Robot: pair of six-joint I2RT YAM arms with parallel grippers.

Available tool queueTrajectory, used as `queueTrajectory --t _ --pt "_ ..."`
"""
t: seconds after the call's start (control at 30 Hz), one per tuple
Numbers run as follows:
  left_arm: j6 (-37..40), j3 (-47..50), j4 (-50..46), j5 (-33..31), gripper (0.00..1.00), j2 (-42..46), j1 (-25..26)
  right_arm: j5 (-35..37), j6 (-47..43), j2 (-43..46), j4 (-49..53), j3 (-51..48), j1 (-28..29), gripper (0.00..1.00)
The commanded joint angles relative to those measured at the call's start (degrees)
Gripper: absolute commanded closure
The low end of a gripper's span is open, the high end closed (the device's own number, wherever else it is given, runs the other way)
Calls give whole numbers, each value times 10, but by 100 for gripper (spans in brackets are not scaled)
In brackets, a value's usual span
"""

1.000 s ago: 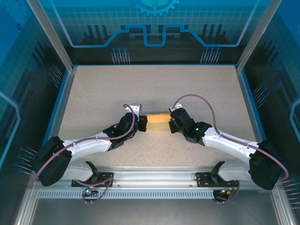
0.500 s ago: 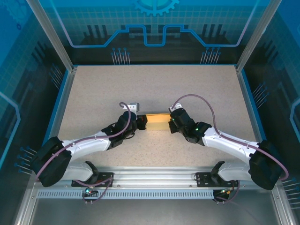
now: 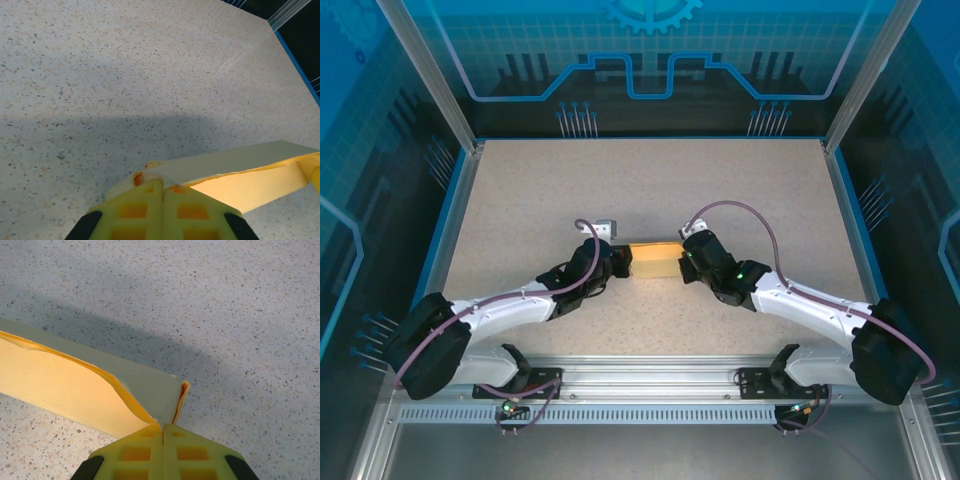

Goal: Fold the paper box

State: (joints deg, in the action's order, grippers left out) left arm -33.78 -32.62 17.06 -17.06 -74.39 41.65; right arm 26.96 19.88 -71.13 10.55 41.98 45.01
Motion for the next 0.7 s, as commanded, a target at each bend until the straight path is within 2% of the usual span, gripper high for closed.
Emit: queueTrajectory --t 0.0,0.47,0.67 --pt "29 21 -52 -37 100 3 -3 16 -6 -2 7 -11 -5 100" --pt "78 27 -2 -45 100 -40 34 6 -5 0 -16 -47 -6 100" --pt "107 28 11 -40 96 -34 38 3 -7 14 -24 -53 -2 100"
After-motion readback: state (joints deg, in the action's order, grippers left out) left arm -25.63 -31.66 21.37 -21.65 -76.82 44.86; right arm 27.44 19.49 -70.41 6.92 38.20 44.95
